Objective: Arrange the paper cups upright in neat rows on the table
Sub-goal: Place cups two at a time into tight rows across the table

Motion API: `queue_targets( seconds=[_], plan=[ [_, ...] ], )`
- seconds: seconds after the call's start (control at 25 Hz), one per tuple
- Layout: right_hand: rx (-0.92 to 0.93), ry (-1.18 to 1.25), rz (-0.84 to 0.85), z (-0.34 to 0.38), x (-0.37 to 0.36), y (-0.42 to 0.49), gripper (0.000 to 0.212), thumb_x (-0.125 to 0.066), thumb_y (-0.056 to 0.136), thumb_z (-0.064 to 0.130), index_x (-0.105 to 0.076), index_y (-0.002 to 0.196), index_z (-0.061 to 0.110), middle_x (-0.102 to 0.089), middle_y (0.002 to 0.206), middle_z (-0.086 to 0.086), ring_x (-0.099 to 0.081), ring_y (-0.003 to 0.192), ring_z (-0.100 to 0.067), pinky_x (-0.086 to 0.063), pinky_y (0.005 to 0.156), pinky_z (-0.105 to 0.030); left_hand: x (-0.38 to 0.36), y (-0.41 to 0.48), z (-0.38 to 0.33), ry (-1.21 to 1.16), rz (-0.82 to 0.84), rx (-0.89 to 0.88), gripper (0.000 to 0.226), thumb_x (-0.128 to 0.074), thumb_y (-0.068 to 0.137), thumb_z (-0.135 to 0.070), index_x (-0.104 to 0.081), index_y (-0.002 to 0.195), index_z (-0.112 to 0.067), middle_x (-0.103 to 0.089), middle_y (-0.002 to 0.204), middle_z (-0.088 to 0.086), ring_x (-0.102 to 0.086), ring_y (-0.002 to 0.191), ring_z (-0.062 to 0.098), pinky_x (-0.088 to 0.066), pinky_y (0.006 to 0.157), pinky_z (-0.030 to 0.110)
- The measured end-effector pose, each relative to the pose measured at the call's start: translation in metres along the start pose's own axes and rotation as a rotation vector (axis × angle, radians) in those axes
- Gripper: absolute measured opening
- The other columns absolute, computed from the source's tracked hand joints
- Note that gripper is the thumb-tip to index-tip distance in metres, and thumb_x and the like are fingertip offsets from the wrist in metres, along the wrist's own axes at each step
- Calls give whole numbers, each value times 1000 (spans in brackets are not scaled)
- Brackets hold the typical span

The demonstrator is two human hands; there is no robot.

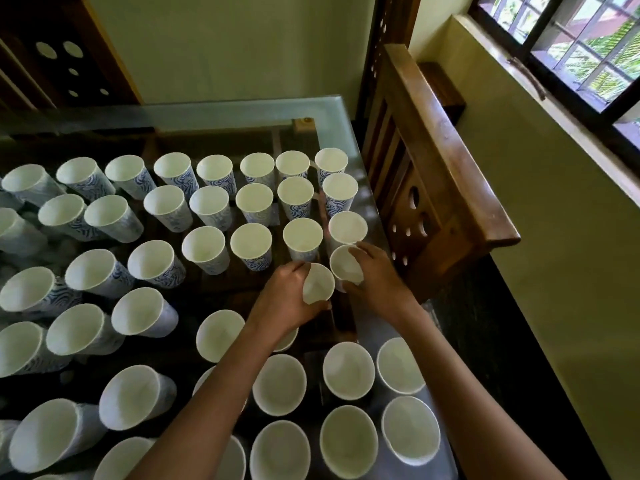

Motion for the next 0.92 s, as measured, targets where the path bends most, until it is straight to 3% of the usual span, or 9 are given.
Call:
queue_targets(
  seconds=[0.28, 0.48, 0.68, 0.92],
  plan=[
    [42, 56, 1, -15, 0, 11, 68, -74, 76, 31, -43, 134, 12, -41, 139, -8, -37, 127, -24, -32, 103, -31, -9, 6, -4, 20, -11, 56, 75, -80, 68, -29, -48, 132, -8, -50, 136, 9, -47, 122, 24, -36, 101, 30],
    [-6, 55, 77, -31, 2, -12, 75, -72, 78, 30, -33, 140, 15, -32, 144, -4, -30, 131, -21, -29, 105, -29, -18, 2, -10, -38, 31, 48, 76, -83, 63, -25, -51, 130, -8, -50, 136, 9, -47, 124, 24, -35, 105, 32],
    [9, 25, 0, -41, 12, -44, 79, -77, 74, 29, -35, 140, 14, -38, 142, -3, -41, 125, -18, -33, 98, -20, -27, -6, -22, -49, 75, 25, 77, -83, 64, -26, -49, 132, -13, -48, 139, 4, -44, 127, 19, -33, 104, 28],
    [-36, 51, -31, -47, 12, -61, 81, -80, 70, 28, -37, 139, 17, -41, 141, -1, -38, 128, -18, -34, 101, -25, -34, -12, -32, -81, 127, -10, 77, -84, 62, -24, -50, 131, -14, -49, 138, 3, -44, 127, 17, -31, 103, 23]
  ],
)
Point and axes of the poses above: each hand's wrist, its own y-axis towards the middle knuckle, its own x-axis out of the back of the hand, z = x × y, the point moved 5 cm from there along y, towards the middle knuckle
